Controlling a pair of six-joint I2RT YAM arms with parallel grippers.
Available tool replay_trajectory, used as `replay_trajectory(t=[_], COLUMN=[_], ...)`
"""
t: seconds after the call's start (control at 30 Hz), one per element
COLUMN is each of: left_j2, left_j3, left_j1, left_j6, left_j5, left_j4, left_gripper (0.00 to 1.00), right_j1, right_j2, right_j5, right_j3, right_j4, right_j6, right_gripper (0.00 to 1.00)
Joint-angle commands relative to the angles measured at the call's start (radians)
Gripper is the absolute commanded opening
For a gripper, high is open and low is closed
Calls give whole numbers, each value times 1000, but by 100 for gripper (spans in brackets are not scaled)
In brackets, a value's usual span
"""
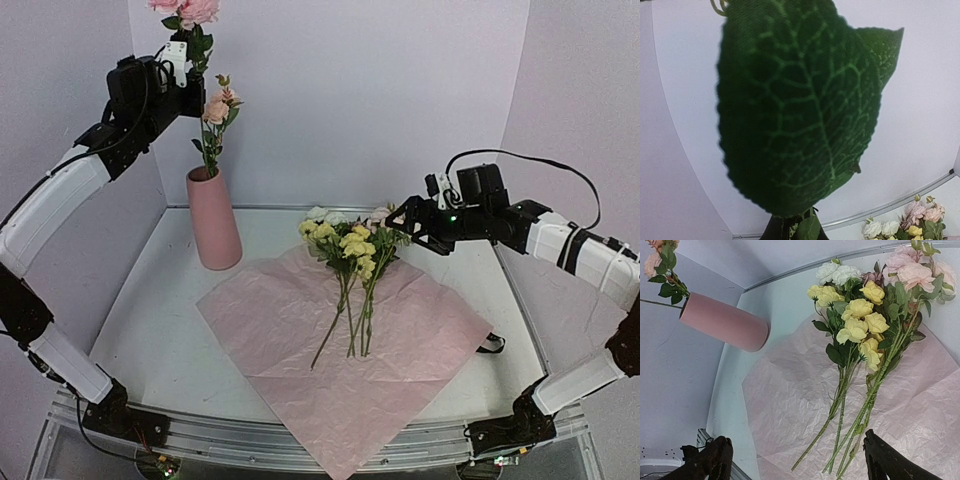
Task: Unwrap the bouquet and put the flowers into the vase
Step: Insert the fake flower into the vase.
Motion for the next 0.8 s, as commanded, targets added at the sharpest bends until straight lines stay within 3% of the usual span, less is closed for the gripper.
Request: replay_trajectory(t=[0.0, 0.23, 0.5, 0.57, 0.63, 0.77], left_j2=[-44, -66, -14, -5, -1, -2], left_j3=[-43, -172, -197, -203, -210, -237], left_j1=[10, 34, 104, 112, 116, 119], left_j6=[-28, -75, -229, -266, -290, -336], left_j5=[-23, -44, -107, -115, -124, -96], left_j4=[58, 98, 58, 41, 28, 8], left_gripper=[0, 0, 2, 9, 24, 34], right_j1=[4, 5, 4, 4, 4, 4], right_j2=[-5, 27, 68, 72, 76, 80], right_j5=[-29, -48, -66, -66, -64, -62], right_j3=[58, 88, 116, 116, 114, 104], right_j4=[-24, -44, -49, -49, -48, -48], right_j6=[-23, -29, -30, -29, -29, -26], right_gripper=[92, 92, 92, 92, 92, 92])
